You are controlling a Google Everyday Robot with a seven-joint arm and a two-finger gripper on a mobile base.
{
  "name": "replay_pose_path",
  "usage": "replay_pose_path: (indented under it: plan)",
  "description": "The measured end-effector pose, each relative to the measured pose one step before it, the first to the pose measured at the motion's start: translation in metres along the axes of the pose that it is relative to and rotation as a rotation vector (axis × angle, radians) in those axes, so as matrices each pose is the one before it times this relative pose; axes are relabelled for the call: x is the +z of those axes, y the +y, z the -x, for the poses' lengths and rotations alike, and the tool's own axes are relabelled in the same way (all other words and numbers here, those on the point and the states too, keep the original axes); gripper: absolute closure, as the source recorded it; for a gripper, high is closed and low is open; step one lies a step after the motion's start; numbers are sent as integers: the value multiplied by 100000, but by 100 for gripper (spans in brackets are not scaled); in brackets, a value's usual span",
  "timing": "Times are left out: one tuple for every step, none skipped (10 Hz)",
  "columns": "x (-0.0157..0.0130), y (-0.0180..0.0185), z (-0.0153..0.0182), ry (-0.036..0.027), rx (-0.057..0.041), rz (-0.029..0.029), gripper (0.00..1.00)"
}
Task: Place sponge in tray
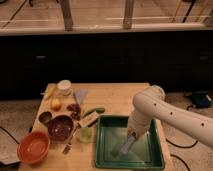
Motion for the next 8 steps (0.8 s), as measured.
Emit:
replay_pose_path:
  plan:
    - [-46, -13, 39, 122, -1598, 111, 71]
    - [0, -19, 60, 31, -1802, 124, 71]
    - [23, 56, 19, -18, -1832, 157, 71]
    - [30, 44, 30, -52, -978, 15, 71]
    - [1, 1, 8, 36, -31, 26, 71]
    - [-21, -101, 37, 109, -753, 40, 71]
    - [-19, -35, 3, 81, -629, 27, 71]
    - [-5, -26, 37, 79, -2116, 124, 71]
